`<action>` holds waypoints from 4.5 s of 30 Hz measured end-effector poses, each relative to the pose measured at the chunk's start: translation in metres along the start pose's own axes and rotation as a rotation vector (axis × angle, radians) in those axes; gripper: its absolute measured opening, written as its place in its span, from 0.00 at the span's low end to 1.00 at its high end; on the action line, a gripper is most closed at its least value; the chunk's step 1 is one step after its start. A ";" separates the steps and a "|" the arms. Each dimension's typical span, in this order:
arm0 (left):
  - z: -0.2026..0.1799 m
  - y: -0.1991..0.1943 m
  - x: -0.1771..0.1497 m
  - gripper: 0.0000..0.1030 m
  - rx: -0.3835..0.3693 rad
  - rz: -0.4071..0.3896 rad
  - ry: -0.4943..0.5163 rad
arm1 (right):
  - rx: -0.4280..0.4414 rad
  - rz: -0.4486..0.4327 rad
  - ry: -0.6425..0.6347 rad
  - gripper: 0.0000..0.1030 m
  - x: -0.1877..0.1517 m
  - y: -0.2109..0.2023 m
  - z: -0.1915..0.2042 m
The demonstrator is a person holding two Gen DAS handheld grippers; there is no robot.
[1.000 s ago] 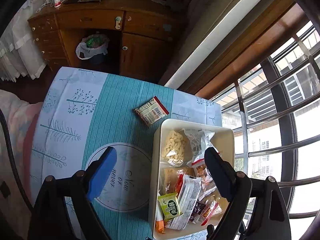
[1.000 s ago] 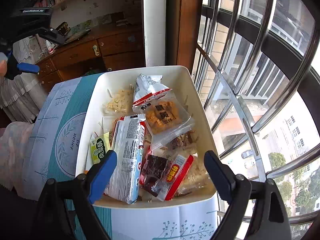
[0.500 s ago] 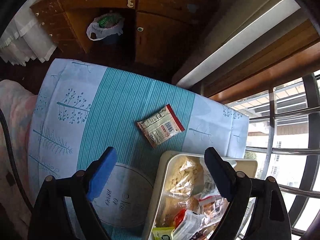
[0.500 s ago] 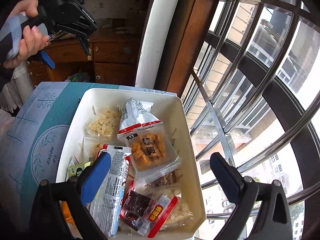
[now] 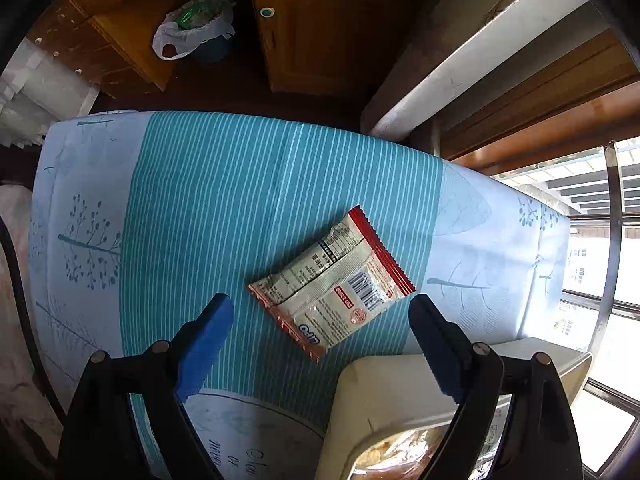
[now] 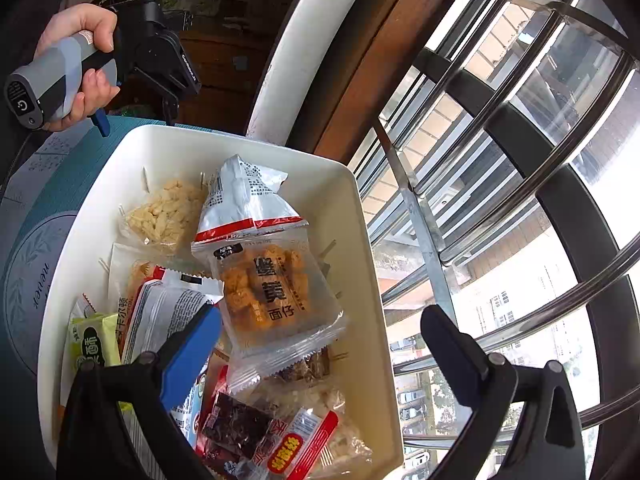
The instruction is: Organize snacks
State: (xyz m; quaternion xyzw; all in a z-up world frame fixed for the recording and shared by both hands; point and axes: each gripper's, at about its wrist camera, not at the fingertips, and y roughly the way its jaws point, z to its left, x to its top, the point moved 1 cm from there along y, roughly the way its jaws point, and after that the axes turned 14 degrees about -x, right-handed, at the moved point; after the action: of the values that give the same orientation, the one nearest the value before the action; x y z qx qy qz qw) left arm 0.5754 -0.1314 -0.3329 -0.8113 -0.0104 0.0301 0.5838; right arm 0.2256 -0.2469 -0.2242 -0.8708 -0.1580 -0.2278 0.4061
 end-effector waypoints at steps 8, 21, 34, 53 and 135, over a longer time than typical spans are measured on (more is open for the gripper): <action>0.006 0.030 0.014 0.84 -0.008 0.041 0.001 | -0.016 0.037 -0.014 0.98 -0.003 0.012 0.007; -0.003 0.041 0.011 0.79 0.033 0.018 0.023 | -0.022 0.085 -0.008 0.98 -0.003 0.019 0.009; 0.022 0.018 0.001 0.44 -0.010 -0.004 -0.017 | -0.007 0.169 0.046 0.98 -0.007 0.026 -0.007; 0.057 -0.016 -0.048 0.08 0.047 0.015 0.003 | -0.001 0.118 0.094 0.98 0.008 0.002 -0.033; 0.046 0.021 -0.085 0.56 -0.013 -0.117 0.703 | -0.110 0.337 0.185 0.99 -0.032 0.015 -0.056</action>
State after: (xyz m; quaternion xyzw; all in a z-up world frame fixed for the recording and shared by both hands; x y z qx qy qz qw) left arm 0.4878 -0.0991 -0.3643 -0.7738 0.1445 -0.2842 0.5473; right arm 0.1904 -0.3030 -0.2188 -0.8812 0.0406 -0.2439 0.4029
